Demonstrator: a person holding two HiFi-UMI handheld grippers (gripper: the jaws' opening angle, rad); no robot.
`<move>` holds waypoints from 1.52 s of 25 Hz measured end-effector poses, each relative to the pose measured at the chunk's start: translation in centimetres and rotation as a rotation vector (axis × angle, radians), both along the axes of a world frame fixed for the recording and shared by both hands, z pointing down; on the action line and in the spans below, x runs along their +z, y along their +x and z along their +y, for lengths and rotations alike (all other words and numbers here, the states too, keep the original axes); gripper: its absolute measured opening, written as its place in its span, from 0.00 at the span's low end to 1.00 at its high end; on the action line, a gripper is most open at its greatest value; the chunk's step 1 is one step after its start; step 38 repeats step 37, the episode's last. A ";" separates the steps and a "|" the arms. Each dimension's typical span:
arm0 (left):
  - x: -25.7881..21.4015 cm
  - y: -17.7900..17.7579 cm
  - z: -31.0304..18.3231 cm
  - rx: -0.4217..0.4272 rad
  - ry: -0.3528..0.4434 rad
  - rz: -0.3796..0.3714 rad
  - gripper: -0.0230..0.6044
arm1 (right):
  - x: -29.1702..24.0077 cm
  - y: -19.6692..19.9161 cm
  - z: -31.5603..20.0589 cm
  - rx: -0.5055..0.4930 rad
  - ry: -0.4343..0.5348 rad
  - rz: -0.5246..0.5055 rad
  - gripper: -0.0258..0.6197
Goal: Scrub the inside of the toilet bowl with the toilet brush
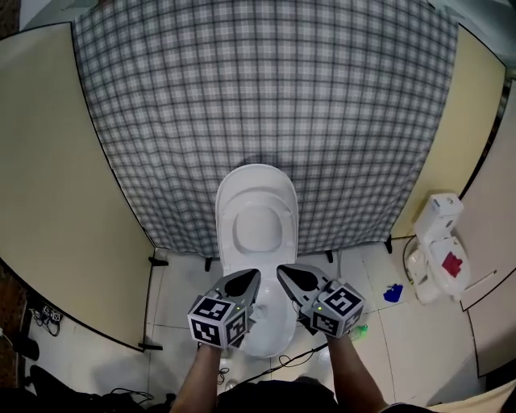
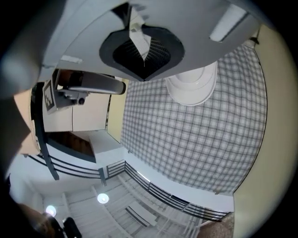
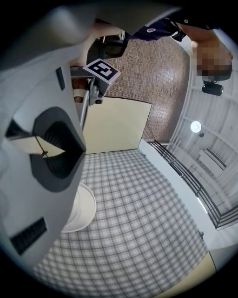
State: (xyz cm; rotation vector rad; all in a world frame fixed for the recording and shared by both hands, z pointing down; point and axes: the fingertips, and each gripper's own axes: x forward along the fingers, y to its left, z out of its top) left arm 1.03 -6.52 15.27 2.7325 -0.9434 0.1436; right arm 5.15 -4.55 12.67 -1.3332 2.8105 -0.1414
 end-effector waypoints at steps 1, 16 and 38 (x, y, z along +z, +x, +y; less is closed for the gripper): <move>-0.4 0.3 0.1 0.008 -0.011 0.025 0.04 | -0.1 0.0 0.1 0.000 0.004 0.001 0.04; -3.6 2.7 -0.7 0.012 0.036 0.022 0.04 | -3.5 1.6 0.5 -0.036 0.087 0.063 0.04; -5.0 1.5 -2.8 -0.022 0.041 -0.013 0.04 | -5.6 1.3 -1.6 -0.006 0.070 0.064 0.04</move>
